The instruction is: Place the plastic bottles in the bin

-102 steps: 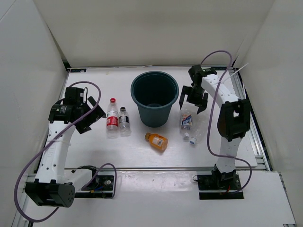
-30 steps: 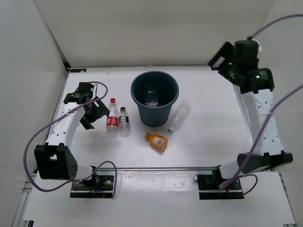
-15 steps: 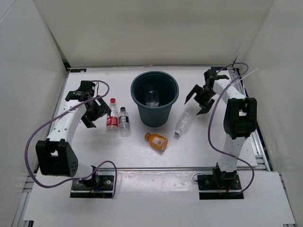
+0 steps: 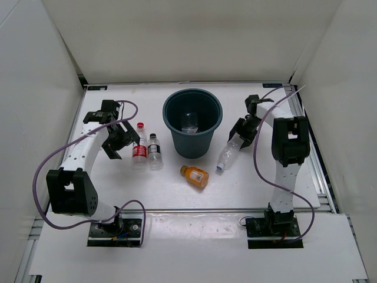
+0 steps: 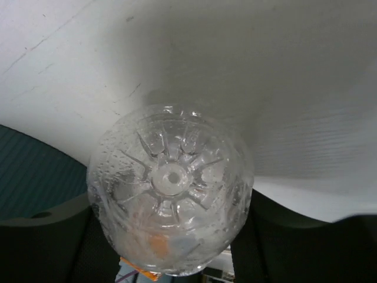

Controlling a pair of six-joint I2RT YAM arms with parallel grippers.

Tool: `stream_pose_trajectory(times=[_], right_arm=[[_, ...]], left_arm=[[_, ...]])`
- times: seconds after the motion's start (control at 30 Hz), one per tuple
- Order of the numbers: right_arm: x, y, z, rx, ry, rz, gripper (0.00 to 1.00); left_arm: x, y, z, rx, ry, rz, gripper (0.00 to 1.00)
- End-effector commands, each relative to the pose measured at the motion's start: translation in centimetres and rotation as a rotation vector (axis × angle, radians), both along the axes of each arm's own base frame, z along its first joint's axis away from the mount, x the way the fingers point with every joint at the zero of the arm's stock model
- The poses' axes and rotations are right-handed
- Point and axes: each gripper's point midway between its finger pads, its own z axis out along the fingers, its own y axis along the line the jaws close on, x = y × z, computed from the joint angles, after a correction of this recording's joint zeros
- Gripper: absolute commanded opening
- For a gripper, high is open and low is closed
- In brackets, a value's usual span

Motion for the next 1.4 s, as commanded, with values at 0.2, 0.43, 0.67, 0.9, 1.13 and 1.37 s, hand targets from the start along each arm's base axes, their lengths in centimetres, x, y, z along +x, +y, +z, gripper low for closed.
stream_pose_trajectory(times=[0.2,0.43,0.67,0.9,1.13,1.37], right_arm=[[1.5,-2.0,8.8,-0.097,-0.216,0.012,0.46],[4.5,-6.5,27.8,-0.182,-0.73,-0.218,0.29],[8.6,0.6,42.2,-0.122,-1.221,-0.08,0.3],[7.4,12.0,37.6,-0.128,-1.217,0.233,0.4],[3.2,14.2,36.8,-0.15,-1.225,0.385,1.0],[0.2,6.7,41.4,-0.269,-1.312,0.277,1.0]], left_arm=[[0.3,-0.5,-0.1,-0.021,-0.02,-0.012,1.0],[1.1,-1.3,0.6,-0.058,-0.092,-0.001,1.0],[1.5,-2.1,1.1,-0.044,-0.122,-0.033,1.0],[2.8,-3.1,0.5,-0.063,-0.106,-0.063,1.0],[4.1,-2.8,-0.2,-0.03,-0.081,-0.096,1.0],[5.8,-3.1,-2.8,-0.026,-0.069,-0.145,1.0]])
